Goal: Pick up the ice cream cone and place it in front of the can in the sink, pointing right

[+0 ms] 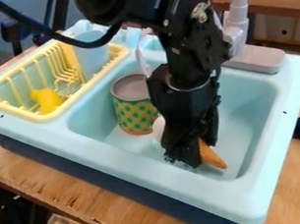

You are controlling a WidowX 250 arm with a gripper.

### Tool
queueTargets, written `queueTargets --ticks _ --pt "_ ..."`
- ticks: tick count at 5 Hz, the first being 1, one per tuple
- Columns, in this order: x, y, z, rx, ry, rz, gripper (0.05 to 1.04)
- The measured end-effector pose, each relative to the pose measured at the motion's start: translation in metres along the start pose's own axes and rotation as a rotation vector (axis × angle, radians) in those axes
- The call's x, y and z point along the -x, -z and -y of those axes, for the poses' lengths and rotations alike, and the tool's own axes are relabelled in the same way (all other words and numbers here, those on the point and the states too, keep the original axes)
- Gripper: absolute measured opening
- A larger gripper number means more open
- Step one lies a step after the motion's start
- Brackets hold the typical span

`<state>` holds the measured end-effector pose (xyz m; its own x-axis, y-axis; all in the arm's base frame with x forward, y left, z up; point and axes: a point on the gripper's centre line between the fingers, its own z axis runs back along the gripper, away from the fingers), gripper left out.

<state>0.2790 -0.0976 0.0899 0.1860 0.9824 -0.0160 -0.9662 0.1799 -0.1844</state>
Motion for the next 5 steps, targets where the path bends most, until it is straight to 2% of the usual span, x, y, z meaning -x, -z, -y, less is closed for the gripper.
queueTargets --ticks 1,2,3,4,5 --pt "0.000 -0.001 0.001 -0.002 -0.051 -0.002 0.907" --pt "0.004 -0.001 0.001 -0.002 -0.105 -0.022 1.009" --pt "0.001 -0.010 0.007 -0.005 -0.119 0.005 1.005" --pt "-0.005 -0.033 0.020 -0.083 -0.042 0.205 1.002" --pt "0.002 -0.058 0.031 -0.248 0.086 0.393 1.002"
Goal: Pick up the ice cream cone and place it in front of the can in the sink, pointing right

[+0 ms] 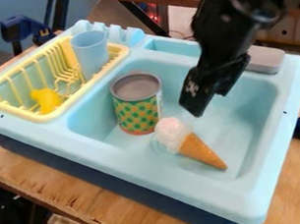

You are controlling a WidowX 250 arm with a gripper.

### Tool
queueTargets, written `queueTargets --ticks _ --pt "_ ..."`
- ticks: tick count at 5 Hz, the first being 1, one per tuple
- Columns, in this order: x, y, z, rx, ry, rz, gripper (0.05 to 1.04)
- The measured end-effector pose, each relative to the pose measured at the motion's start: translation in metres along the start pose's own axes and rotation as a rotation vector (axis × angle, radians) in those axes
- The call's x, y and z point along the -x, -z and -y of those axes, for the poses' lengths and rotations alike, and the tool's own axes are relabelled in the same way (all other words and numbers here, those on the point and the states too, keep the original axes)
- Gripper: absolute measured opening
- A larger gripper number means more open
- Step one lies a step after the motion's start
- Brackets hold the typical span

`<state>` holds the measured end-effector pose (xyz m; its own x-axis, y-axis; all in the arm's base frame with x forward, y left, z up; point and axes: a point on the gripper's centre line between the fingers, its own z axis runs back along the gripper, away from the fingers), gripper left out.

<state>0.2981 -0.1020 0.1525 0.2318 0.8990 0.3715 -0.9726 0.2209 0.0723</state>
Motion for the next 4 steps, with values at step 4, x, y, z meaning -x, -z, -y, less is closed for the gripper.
queueTargets --ticks 4 --pt "-0.058 -0.044 -0.067 -0.015 1.029 -0.315 1.001"
